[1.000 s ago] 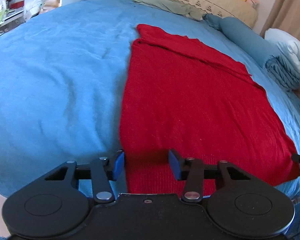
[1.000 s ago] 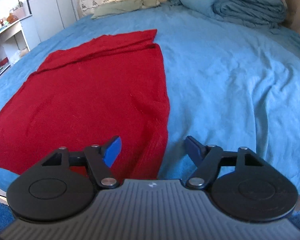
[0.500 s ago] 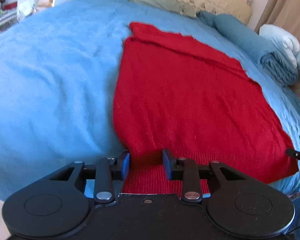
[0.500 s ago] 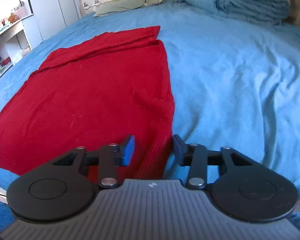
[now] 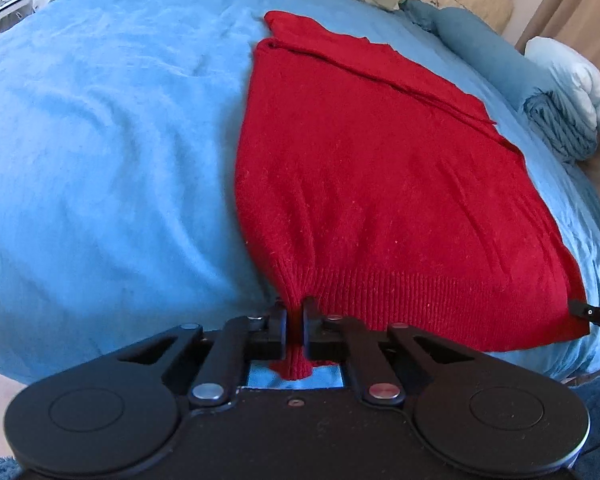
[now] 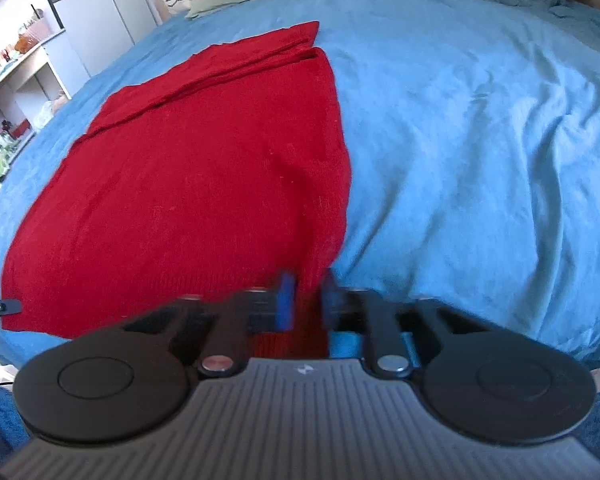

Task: Fold small clothes
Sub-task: 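Lift the hem with both grippers and fold it toward the collar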

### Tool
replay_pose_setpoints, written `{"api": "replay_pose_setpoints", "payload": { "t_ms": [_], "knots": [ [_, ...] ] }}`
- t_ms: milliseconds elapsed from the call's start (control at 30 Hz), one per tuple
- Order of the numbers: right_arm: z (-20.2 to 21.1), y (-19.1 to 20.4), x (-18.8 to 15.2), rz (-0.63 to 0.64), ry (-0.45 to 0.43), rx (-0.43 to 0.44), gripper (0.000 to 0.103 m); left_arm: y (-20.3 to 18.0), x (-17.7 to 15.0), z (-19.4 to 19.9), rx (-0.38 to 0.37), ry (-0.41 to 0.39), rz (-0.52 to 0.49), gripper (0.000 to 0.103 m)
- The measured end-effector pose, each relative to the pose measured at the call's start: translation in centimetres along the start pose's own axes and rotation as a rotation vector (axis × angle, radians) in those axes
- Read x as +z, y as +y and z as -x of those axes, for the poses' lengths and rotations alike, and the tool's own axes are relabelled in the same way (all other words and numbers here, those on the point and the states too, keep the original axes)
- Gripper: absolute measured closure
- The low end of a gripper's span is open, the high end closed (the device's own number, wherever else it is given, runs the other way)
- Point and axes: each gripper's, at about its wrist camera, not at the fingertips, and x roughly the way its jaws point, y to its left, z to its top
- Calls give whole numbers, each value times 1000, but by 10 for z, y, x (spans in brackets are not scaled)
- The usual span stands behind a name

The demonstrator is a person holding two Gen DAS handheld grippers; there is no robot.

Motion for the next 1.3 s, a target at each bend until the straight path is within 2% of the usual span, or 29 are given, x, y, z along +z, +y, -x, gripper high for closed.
{"api": "replay_pose_setpoints", "payload": {
  "t_ms": [133, 333, 467, 633, 700, 833, 967, 1033, 1133, 1200, 1300],
  "knots": [
    [10, 2, 4, -7, -25, 16, 82, -3, 5, 11, -19, -20, 24, 97],
    [37, 0, 35, -93, -116, 133, 82, 0, 38, 42, -102, -122, 136, 97],
    [41, 2, 81, -155, -165, 204, 82, -10, 86, 51, -145, -207, 156, 97],
    [25, 8, 162, -190, -227, 278, 82, -27, 177, 43, -160, -328, 162, 97],
    [8, 11, 203, -200, -243, 291, 82, -34, 219, 30, -155, -369, 159, 97],
    [-42, 8, 281, -269, -271, 292, 82, -39, 293, -16, -128, -394, 185, 97],
    [-123, 11, 343, -262, -244, 213, 82, -33, 344, -87, -101, -372, 215, 97],
    [-164, 9, 355, -269, -208, 177, 82, -26, 355, -128, -69, -338, 237, 97],
    [-224, 3, 358, -279, -147, 137, 82, -13, 354, -177, -44, -281, 266, 97],
    [-244, 0, 351, -280, -140, 124, 82, -8, 350, -193, -43, -265, 279, 97],
    [-258, -4, 351, -293, -157, 146, 82, -4, 353, -201, -53, -280, 275, 97]
  ]
}}
